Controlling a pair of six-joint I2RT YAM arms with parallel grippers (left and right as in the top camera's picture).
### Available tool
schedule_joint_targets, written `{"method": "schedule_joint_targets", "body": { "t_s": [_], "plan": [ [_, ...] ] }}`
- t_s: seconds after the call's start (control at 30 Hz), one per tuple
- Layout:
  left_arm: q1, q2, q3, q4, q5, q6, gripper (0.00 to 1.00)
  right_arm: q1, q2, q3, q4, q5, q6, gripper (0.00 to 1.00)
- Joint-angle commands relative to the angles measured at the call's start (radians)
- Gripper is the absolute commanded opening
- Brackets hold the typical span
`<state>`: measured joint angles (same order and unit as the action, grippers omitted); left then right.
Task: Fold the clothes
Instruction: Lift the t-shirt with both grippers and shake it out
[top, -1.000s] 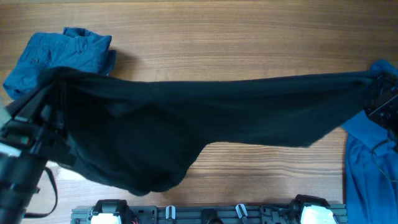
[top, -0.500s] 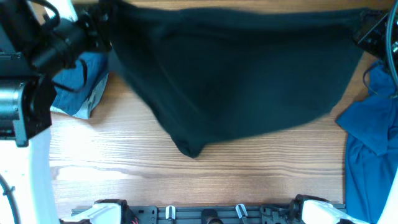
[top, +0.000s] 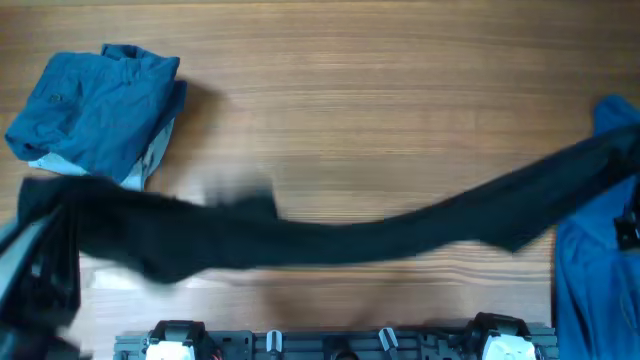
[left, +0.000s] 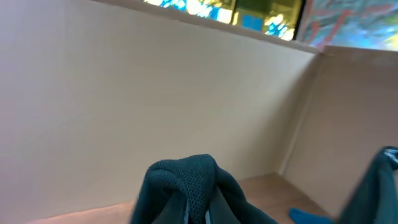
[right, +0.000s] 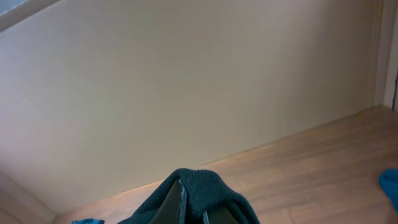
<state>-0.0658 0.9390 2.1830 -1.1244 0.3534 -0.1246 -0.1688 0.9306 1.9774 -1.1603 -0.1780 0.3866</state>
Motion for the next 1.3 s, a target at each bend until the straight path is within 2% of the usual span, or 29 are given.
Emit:
{"method": "schedule_joint_targets", "body": {
  "t_s": [0.0, 0.17, 0.23, 0.3, 0.4, 0.57, 0.7, 0.87, 0.93, 1.0, 1.03, 1.07, 1.13, 1.17, 1.27],
  "plan": [
    [-0.005, 0.141, -0.019, 0.014, -0.064, 0.017, 0.04, 0.001, 0.07, -0.009, 0.007, 0.028, 0.032, 0.04],
    [-0.005, 0.364, -0.019, 0.061, -0.061, 0.017, 0.04, 0.001, 0.249, -0.022, -0.001, 0.02, 0.032, 0.04],
    [-0.008, 0.462, -0.019, 0.134, -0.025, 0.017, 0.04, 0.001, 0.345, -0.023, 0.042, 0.02, 0.018, 0.05],
    [-0.028, 0.537, -0.019, 0.277, 0.062, 0.017, 0.04, 0.001, 0.437, -0.018, 0.137, 0.003, -0.002, 0.04],
    [-0.05, 0.528, 0.003, 0.391, 0.053, 0.017, 0.04, 0.001, 0.445, -0.009, 0.237, -0.122, -0.047, 0.04],
    [-0.05, 0.423, 0.031, 0.351, 0.052, 0.053, 0.04, -0.003, 0.323, -0.006, 0.269, -0.06, -0.072, 0.04],
    [-0.05, 0.325, 0.031, 0.19, 0.041, 0.099, 0.04, -0.003, 0.222, -0.006, 0.191, 0.064, -0.043, 0.04],
    [-0.05, 0.276, 0.031, 0.09, 0.066, 0.096, 0.04, -0.003, 0.177, -0.006, 0.118, -0.028, -0.027, 0.04],
    [-0.05, 0.257, 0.031, 0.126, 0.01, 0.151, 0.04, -0.003, 0.174, -0.006, 0.123, 0.002, -0.043, 0.04],
    [-0.05, 0.287, 0.031, 0.22, -0.163, 0.14, 0.04, -0.003, 0.213, -0.007, 0.167, 0.086, -0.01, 0.04],
    [-0.05, 0.31, 0.031, 0.227, -0.071, 0.091, 0.04, -0.003, 0.252, -0.006, 0.149, -0.006, 0.006, 0.04],
    [-0.05, 0.312, 0.031, 0.2, 0.005, 0.116, 0.04, -0.003, 0.257, -0.006, 0.108, -0.073, 0.002, 0.04],
    [-0.05, 0.327, 0.031, 0.188, -0.134, 0.112, 0.04, -0.003, 0.26, -0.006, 0.089, -0.005, 0.003, 0.05],
    [-0.05, 0.332, 0.031, 0.182, -0.131, 0.112, 0.04, -0.003, 0.263, -0.006, 0.09, 0.054, 0.008, 0.04],
    [-0.05, 0.331, 0.031, 0.159, -0.108, 0.118, 0.04, -0.003, 0.254, -0.006, 0.071, 0.05, 0.001, 0.04]
  ]
}}
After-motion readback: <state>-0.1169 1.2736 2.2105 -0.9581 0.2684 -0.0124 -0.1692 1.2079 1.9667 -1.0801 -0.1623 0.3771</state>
